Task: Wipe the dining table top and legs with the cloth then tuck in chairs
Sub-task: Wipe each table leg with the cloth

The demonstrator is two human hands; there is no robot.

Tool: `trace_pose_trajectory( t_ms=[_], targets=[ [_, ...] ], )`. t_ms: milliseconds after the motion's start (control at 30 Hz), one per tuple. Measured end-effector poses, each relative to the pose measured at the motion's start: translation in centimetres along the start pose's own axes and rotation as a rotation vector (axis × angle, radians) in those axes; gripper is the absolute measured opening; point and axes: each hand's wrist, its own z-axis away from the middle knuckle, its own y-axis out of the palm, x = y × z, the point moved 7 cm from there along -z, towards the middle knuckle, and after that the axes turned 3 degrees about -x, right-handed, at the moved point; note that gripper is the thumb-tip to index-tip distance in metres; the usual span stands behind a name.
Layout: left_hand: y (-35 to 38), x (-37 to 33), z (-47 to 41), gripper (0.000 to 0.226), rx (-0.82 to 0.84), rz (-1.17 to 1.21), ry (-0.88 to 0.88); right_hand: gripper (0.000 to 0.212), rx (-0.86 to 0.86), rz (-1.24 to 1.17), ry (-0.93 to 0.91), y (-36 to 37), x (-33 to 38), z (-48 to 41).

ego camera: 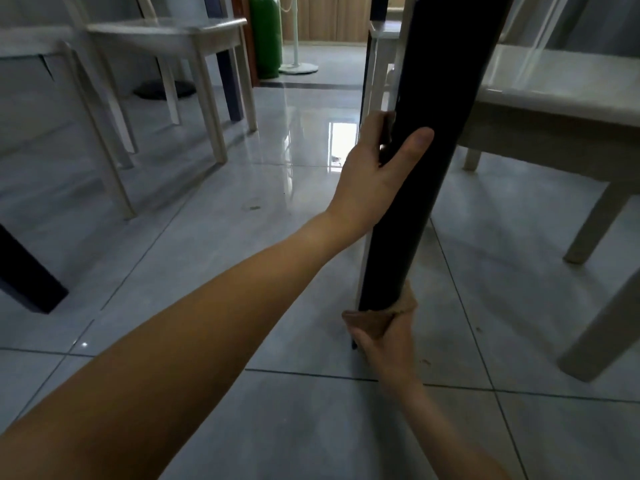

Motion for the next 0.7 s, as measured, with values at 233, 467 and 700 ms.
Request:
trace_pose_trajectory(
  t_ms=[233,467,700],
  targets=[
    [0.1,-0.5,0.2,0.049,0.017,0.049,0.007,0.097,0.243,0.236,0.230,0.6,-6.6,1.1],
    [0.5,0.1,0.1,0.030,0.094,0.051,-0.029,0.032,0.392,0.360,0.173,-2.3,-4.7,-0.9],
    [0.4,0.0,0.2,0.035,0.112,0.046,-0.047,0.088,0.425,0.274,0.221,-1.2,-4.7,-0.2]
  ],
)
